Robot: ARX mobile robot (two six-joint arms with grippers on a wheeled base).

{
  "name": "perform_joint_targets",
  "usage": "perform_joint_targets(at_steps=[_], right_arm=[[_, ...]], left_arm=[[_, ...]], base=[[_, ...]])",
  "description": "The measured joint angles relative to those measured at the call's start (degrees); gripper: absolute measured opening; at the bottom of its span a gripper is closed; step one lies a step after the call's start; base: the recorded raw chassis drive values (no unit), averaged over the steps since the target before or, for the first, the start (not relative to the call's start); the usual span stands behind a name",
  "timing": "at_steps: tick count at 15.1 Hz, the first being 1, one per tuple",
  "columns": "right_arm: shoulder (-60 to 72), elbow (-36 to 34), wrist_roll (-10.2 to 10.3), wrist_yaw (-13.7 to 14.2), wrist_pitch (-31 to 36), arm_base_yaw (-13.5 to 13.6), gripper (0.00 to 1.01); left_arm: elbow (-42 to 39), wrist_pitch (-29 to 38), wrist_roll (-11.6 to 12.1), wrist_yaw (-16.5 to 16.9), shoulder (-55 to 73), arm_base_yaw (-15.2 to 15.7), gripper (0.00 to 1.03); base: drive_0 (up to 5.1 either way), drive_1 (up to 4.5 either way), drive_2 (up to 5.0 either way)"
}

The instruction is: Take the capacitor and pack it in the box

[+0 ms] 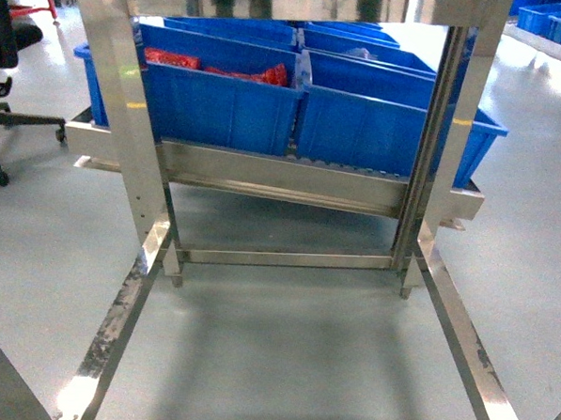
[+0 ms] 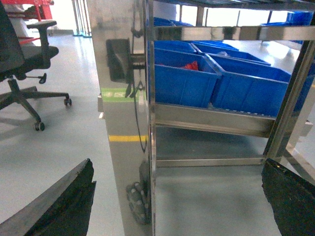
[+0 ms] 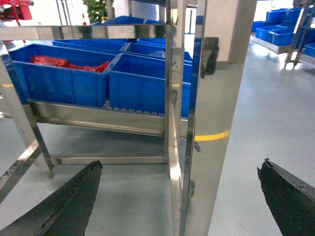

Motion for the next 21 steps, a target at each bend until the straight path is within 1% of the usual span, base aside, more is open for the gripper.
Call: perform_joint_targets(at_steps=[21], right_arm=[[0.0, 0.0, 0.0, 0.1, 0.2, 0.0, 0.98]], left_arm=[[0.0, 0.4, 0.0, 0.0, 0.0, 0.0, 0.98]], base=[[0.0, 0.00, 0.0]])
